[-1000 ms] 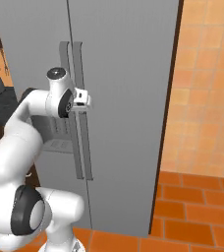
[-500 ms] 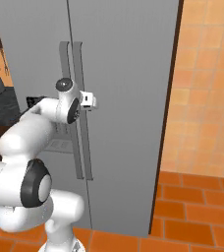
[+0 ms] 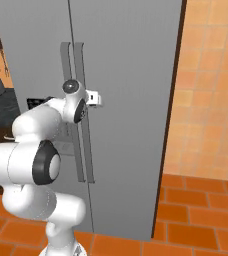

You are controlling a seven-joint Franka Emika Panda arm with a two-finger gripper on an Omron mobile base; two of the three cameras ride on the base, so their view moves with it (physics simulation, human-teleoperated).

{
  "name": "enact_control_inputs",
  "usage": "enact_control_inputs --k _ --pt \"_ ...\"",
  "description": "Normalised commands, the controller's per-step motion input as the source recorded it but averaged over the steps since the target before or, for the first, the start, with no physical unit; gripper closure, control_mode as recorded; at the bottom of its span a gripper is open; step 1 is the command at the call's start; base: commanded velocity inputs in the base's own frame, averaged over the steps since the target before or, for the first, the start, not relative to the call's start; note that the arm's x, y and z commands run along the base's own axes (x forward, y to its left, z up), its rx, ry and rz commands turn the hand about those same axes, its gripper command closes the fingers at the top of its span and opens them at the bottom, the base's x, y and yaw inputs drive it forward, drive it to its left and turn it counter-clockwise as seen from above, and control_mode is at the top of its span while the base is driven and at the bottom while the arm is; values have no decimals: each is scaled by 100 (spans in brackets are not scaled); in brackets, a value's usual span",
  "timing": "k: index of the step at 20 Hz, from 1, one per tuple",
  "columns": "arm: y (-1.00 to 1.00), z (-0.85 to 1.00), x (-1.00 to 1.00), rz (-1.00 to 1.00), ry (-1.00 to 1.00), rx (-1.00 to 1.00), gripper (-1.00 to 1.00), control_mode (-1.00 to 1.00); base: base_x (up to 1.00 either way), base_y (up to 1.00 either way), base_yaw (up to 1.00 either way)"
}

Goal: Take the strawberry from the fridge and place it on top of the pancake, located on the dining counter.

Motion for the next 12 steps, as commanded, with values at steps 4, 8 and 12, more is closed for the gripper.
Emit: enact_control_inputs --k 4,8,12 --pt "0 -17 28 0 -21 0 -100 -100 0 0 0" --pt "0 -10 25 0 -20 0 100 -100 0 0 0" --pt "-3 0 -17 -2 5 0 100 -100 0 0 0"
